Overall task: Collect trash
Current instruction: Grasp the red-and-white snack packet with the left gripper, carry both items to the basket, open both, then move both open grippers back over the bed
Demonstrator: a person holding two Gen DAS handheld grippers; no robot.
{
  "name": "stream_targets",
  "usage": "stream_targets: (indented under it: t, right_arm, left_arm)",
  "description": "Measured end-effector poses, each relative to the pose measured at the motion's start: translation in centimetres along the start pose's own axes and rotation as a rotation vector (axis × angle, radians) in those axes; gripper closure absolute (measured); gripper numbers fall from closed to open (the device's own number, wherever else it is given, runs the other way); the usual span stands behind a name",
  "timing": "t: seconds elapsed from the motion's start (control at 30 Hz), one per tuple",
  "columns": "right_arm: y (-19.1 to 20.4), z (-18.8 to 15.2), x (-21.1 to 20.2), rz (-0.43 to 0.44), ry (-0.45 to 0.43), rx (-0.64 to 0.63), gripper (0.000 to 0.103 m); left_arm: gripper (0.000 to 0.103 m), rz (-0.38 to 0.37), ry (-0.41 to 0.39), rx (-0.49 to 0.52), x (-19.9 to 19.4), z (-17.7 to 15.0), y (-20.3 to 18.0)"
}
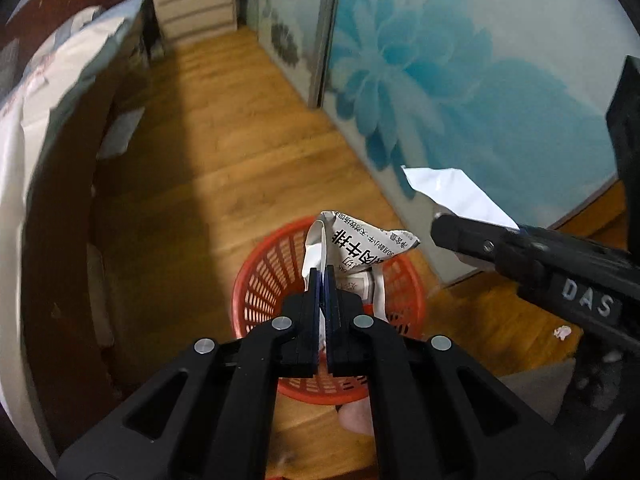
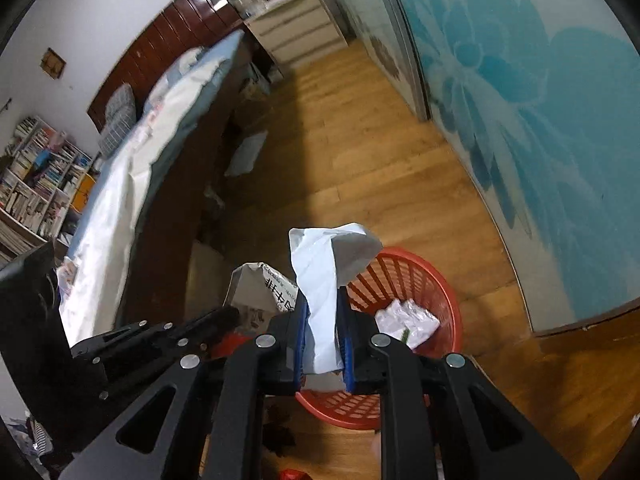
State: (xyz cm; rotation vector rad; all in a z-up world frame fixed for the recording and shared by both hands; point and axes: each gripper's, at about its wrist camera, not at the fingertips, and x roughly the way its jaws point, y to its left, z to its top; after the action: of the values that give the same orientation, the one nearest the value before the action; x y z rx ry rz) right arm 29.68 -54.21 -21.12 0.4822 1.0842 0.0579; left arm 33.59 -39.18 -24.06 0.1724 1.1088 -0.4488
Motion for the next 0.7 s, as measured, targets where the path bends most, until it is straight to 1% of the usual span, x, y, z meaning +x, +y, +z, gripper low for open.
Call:
stream_targets:
  t: [0.03,0.23,0.3,0.33,0.37,0.4,0.43,0.47,0.5,0.6,0.7]
  right_arm:
    - [0.8,-0.3,0.7,-0.003,0.011,0.008,0.087]
    - [0.8,-0.9,3.1,0.01,0.033,0.052,0.087]
    - [0.6,-1.0,3.6,0.001,0.041,0.065,0.085]
    - [0.5,-1.0,3.7,0.003,0.046,0.075,0.082]
    - [0.5,-1.1,3.7,0.011,0.045,0.088,0.06]
    - [0.4,-1.0,3.6,0.014,0.035,0.093,0.045]
    - [0.4,-0.9,3.4,0.012,0.015,0.095,0.027]
    - [0.4,-0.9,3.1,0.012,0.003,0.1,0.027]
    - [0.3,-0.8,2.9,0.021,-0.003,0.11,0.027]
    - [0.0,-0.9,2.9,0.038,-0.005,0.14,0.028]
    - [0.4,-1.0,2.9,0.045,-0.007,0.134,0.028]
  left_arm:
    - [0.101,0.005,0.011,-0.007,0.5,0.1,0.3]
    - [0.101,0.041,0.025,0.015,1.2,0.1,-1.1]
    - [0.1,0.056,0.027,0.012,1.0,-0.3,-0.9]
    - [0.099,0.059,0.029,0.002,1.0,-0.4,-0.6]
    - [0.093,0.061,0.034,-0.004,1.0,-0.6,-0.6]
    - [0.065,0.058,0.038,-0.009,0.9,-0.8,-0.5]
    - [0.045,0.038,0.04,-0.025,0.8,-1.0,-0.1]
    - [0.025,0.012,0.014,-0.044,0.1,-1.3,0.3]
    - [0.025,0.005,-0.012,-0.051,-0.5,-1.5,0.6]
    - [0.025,0.009,-0.02,-0.052,-1.5,-2.2,1.5]
    - [0.025,0.015,-0.05,-0.066,-3.6,-2.9,3.0]
